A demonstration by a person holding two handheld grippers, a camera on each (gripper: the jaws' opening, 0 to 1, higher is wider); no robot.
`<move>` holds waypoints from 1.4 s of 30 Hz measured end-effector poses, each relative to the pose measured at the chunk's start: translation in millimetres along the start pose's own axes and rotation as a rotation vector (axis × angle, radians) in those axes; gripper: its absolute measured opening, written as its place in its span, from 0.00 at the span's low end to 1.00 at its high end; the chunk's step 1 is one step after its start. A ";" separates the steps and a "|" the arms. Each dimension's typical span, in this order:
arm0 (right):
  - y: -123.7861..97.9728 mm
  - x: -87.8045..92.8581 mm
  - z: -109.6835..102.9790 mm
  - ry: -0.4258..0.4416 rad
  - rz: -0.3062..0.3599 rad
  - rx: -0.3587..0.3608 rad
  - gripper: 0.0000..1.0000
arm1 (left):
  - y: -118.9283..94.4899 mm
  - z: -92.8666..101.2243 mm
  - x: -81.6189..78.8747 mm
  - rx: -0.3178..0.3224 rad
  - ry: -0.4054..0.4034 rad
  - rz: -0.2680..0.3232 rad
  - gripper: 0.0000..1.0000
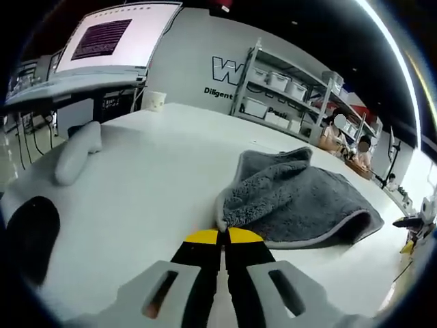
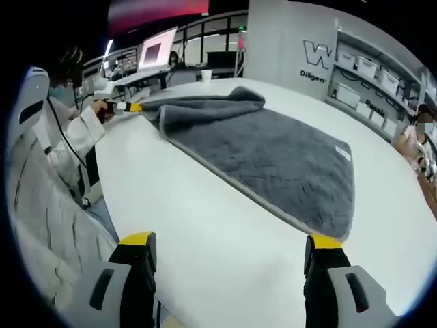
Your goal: Open the folded towel by lifting each exposed corner and separating the folded layers until the towel lies flat within the target outline without major curled edges
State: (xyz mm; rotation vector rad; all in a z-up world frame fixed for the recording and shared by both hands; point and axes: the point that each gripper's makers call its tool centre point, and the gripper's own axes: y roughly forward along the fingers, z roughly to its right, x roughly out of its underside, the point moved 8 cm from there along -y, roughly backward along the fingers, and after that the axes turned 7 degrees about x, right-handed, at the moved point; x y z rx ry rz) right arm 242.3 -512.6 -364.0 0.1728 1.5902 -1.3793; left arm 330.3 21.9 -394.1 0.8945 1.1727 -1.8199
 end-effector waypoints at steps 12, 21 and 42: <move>0.2 -2.3 0.1 -0.007 -0.001 -0.001 0.88 | -5.5 -8.3 -3.3 0.001 -0.020 0.021 0.01; 1.0 -4.6 -1.7 -0.017 0.000 -0.006 0.88 | -9.3 -13.0 -4.4 -0.018 -0.019 0.025 0.01; 1.6 -2.9 -0.5 -0.014 -0.004 -0.005 0.88 | -17.1 -18.5 -2.5 -0.052 -0.023 0.030 0.01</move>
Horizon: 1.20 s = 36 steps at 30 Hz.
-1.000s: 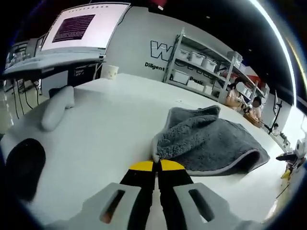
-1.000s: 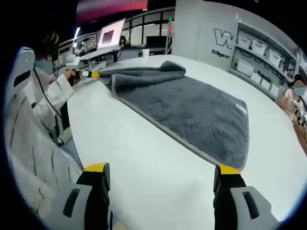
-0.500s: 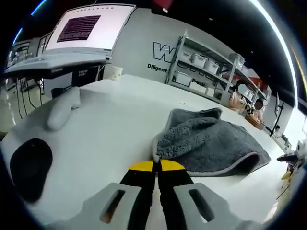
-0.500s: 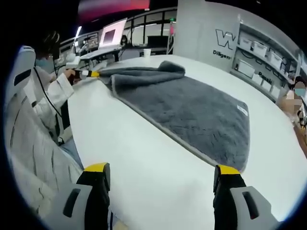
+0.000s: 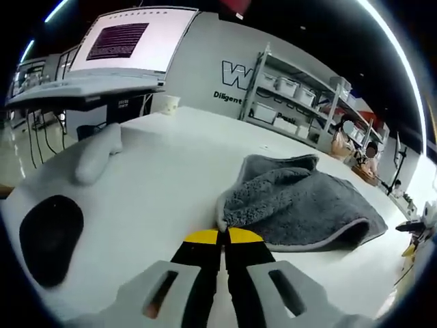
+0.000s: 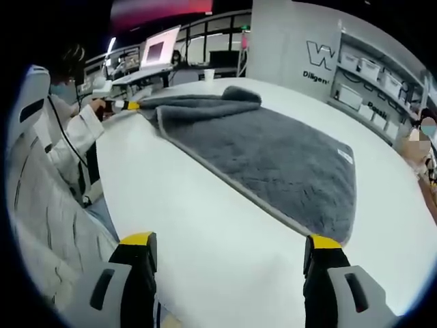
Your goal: Open the folded towel by lifting each exposed corner and separating the folded layers until the towel lies flat within the target outline without major curled edges
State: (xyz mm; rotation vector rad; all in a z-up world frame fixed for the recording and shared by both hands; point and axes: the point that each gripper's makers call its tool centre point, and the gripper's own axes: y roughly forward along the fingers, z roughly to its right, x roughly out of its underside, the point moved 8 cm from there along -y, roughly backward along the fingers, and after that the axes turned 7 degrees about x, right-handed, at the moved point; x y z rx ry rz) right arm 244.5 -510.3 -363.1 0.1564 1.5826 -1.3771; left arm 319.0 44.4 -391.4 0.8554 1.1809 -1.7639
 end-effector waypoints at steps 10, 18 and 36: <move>0.8 1.4 0.1 0.003 -0.002 -0.002 0.88 | -4.2 -2.8 0.7 -0.017 0.001 -0.002 0.01; 1.5 1.2 -0.4 0.002 -0.002 -0.004 0.87 | -8.6 -9.3 0.3 -0.032 -0.005 0.002 0.01; 2.2 1.4 -1.7 -0.005 -0.007 -0.004 0.87 | -15.7 -17.4 1.0 -0.058 -0.010 0.007 0.01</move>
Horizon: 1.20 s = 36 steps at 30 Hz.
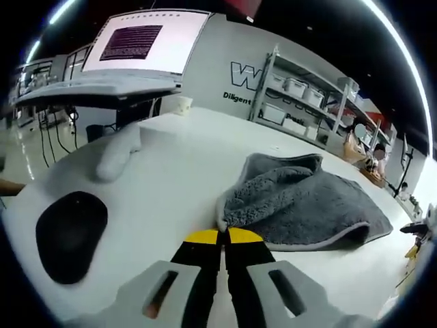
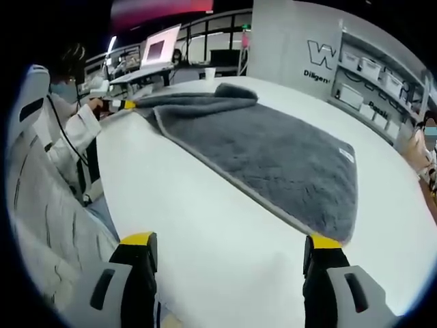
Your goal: Open the folded towel by lifting each exposed corner and separating the folded layers until the towel lies flat within the target outline without major curled edges
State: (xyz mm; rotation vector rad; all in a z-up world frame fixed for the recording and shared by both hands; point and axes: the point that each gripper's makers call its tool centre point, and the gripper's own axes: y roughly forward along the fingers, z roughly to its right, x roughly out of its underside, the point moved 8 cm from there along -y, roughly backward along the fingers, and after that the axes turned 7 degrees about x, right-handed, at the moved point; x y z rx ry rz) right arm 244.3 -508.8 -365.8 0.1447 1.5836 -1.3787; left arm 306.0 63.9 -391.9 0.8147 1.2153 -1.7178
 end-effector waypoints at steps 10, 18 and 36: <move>0.8 -2.6 -0.5 -0.009 0.000 -0.002 0.87 | -6.1 -6.2 -0.8 -0.019 -0.002 0.005 0.01; 1.9 -5.7 -1.6 -0.020 0.002 -0.006 0.87 | -8.5 -8.1 -0.3 -0.025 -0.004 0.006 0.01; 2.6 -6.7 -1.1 -0.010 0.008 -0.004 0.86 | -16.4 -16.5 -2.9 -0.051 -0.008 0.011 0.01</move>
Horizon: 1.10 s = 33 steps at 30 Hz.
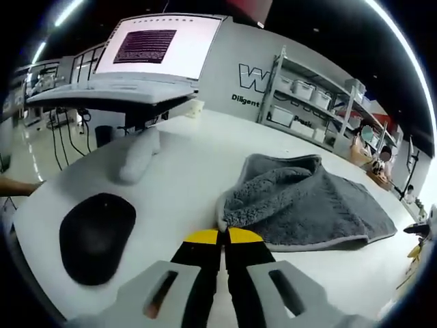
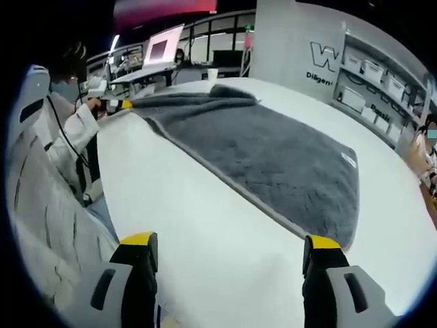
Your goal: Open the folded towel by lifting each exposed corner and separating the folded layers until the towel lies flat within the target outline without major curled edges
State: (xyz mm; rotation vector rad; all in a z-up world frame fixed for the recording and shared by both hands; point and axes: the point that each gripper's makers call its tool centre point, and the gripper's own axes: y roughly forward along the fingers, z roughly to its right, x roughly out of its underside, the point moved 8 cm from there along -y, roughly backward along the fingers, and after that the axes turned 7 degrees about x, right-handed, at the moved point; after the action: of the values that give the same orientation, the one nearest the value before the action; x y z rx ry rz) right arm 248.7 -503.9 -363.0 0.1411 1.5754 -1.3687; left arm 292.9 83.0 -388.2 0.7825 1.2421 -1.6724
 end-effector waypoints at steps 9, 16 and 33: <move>0.1 3.3 -0.2 0.010 0.000 0.000 0.86 | -1.6 -2.4 -0.5 -0.010 0.001 -0.006 0.01; 1.0 6.4 -1.3 0.018 -0.006 -0.005 0.86 | -3.9 -3.7 0.8 -0.022 0.000 -0.007 0.01; 3.1 6.9 -0.8 0.027 -0.006 -0.005 0.85 | -8.3 -6.9 3.4 -0.044 -0.008 -0.010 0.01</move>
State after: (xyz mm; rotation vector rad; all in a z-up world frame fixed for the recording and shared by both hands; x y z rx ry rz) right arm 246.9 -505.5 -370.1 0.1527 1.6026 -1.3727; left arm 283.8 89.5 -389.9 0.7439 1.2753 -1.6495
